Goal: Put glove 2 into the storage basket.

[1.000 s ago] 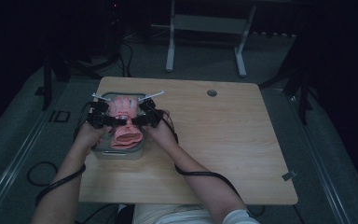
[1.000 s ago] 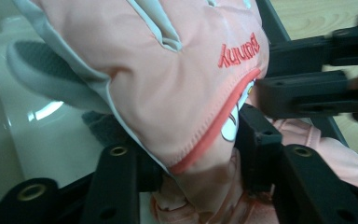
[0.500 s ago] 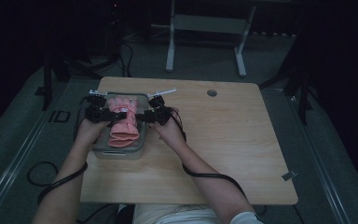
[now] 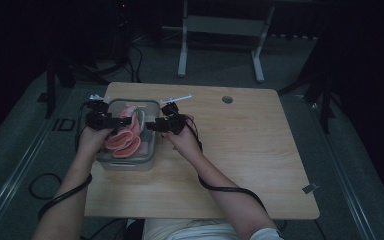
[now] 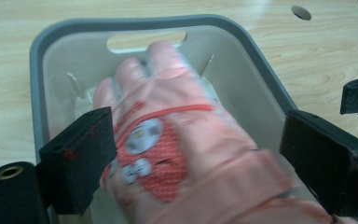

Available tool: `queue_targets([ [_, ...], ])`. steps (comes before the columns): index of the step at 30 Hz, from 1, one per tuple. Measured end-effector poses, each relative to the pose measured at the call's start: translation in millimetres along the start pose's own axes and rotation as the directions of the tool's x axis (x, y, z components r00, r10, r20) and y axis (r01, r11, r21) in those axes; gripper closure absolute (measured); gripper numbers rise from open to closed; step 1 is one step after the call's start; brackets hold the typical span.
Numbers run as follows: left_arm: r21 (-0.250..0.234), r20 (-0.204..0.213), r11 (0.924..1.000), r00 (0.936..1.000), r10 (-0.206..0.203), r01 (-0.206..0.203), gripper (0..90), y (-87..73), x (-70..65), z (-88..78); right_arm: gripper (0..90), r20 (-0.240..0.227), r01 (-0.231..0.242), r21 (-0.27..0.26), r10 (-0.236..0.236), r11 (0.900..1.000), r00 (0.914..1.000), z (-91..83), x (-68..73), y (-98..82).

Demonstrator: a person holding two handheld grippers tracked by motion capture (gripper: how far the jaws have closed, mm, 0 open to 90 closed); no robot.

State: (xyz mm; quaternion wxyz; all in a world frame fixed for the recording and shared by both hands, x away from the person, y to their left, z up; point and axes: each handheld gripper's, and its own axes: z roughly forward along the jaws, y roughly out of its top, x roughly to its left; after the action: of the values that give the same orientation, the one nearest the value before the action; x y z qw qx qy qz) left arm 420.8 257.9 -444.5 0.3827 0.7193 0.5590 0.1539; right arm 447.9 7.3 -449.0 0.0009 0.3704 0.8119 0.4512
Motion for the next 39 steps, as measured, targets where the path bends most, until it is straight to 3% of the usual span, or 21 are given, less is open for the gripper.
queue_targets([
  [6, -0.057, 0.030, 0.9971, 0.9982, 0.051, -0.050, 8.3, -0.7, -18.0, -5.6, 48.4, -0.009, 0.013, 0.001, -0.013, 1.000, 0.9999, -4.4, 0.6, -3.3],
  [9, -0.076, 0.007, 0.9902, 0.9930, 0.118, -0.117, 8.2, -7.2, -39.0, -7.6, 38.6, -0.038, 0.030, -0.014, -0.030, 0.999, 0.9988, -7.6, -1.2, -6.6],
  [13, -0.132, -0.010, 0.9758, 0.9846, 0.174, -0.174, 8.2, -12.9, -58.8, -17.7, 25.9, -0.063, 0.069, -0.056, -0.072, 0.996, 0.9954, -17.0, -7.6, -13.0],
  [15, -0.155, -0.020, 0.9651, 0.9774, 0.210, -0.211, 8.2, -14.7, -69.1, -23.1, 19.6, -0.061, 0.100, -0.027, -0.101, 0.995, 0.9930, -21.9, -12.0, -16.5],
  [17, -0.177, -0.004, 0.9550, 0.9704, 0.241, -0.238, 8.2, -15.9, -79.7, -28.0, 18.0, -0.057, 0.124, -0.027, -0.125, 0.992, 0.9905, -27.2, -17.6, -21.0],
  [19, -0.194, 0.007, 0.9426, 0.9605, 0.278, -0.272, 8.2, -16.8, -91.9, -31.8, 16.9, -0.029, 0.140, -0.019, -0.141, 0.990, 0.9897, -33.5, -22.7, -26.0],
  [23, -0.211, 0.047, 0.9207, 0.9376, 0.345, -0.328, 8.2, -19.0, -116.7, -32.7, 15.7, -0.015, 0.142, -0.038, -0.143, 0.989, 0.9897, -47.7, -33.2, -34.3],
  [24, -0.210, 0.055, 0.9174, 0.9328, 0.356, -0.338, 8.2, -20.1, -122.7, -31.8, 15.5, -0.012, 0.148, -0.043, -0.149, 0.988, 0.9888, -51.8, -35.2, -36.4],
  [25, -0.210, 0.055, 0.9174, 0.9328, 0.356, -0.338, 8.2, -20.1, -122.7, -31.8, 15.0, -0.010, 0.157, -0.043, -0.157, 0.987, 0.9875, -55.8, -37.4, -38.5],
  [26, -0.214, 0.082, 0.9104, 0.9223, 0.378, -0.354, 8.2, -23.0, -133.8, -29.0, 15.0, -0.005, 0.164, -0.044, -0.165, 0.985, 0.9863, -60.0, -39.8, -40.7],
  [29, -0.207, 0.117, 0.8999, 0.9035, 0.412, -0.383, 8.2, -28.4, -149.1, -23.0, 14.9, 0.008, 0.181, -0.041, -0.181, 0.983, 0.9834, -72.7, -47.2, -47.2],
  [30, -0.207, 0.117, 0.8999, 0.9035, 0.412, -0.383, 8.2, -28.4, -149.1, -23.0, 14.9, 0.008, 0.181, -0.041, -0.181, 0.983, 0.9834, -72.7, -47.2, -47.2],
  [31, -0.198, 0.131, 0.8944, 0.8934, 0.430, -0.401, 8.2, -31.9, -157.0, -19.0, 15.0, 0.017, 0.185, -0.041, -0.184, 0.982, 0.9827, -76.7, -49.9, -49.5],
  [33, -0.198, 0.150, 0.8917, 0.8864, 0.438, -0.407, 8.2, -35.2, -163.3, -14.8, 14.9, 0.021, 0.184, -0.044, -0.183, 0.982, 0.9829, -85.5, -56.3, -54.7],
  [35, -0.188, 0.174, 0.8859, 0.8734, 0.455, -0.424, 8.2, -40.1, -171.7, -8.4, 15.0, 0.029, 0.189, -0.043, -0.188, 0.981, 0.9818, -90.4, -60.1, -59.0],
  [39, -0.178, 0.209, 0.8784, 0.8551, 0.474, -0.444, 8.2, -49.5, -184.0, 1.4, 15.0, 0.038, 0.203, -0.035, -0.202, 0.979, 0.9787, -95.6, -66.0, -68.9],
])
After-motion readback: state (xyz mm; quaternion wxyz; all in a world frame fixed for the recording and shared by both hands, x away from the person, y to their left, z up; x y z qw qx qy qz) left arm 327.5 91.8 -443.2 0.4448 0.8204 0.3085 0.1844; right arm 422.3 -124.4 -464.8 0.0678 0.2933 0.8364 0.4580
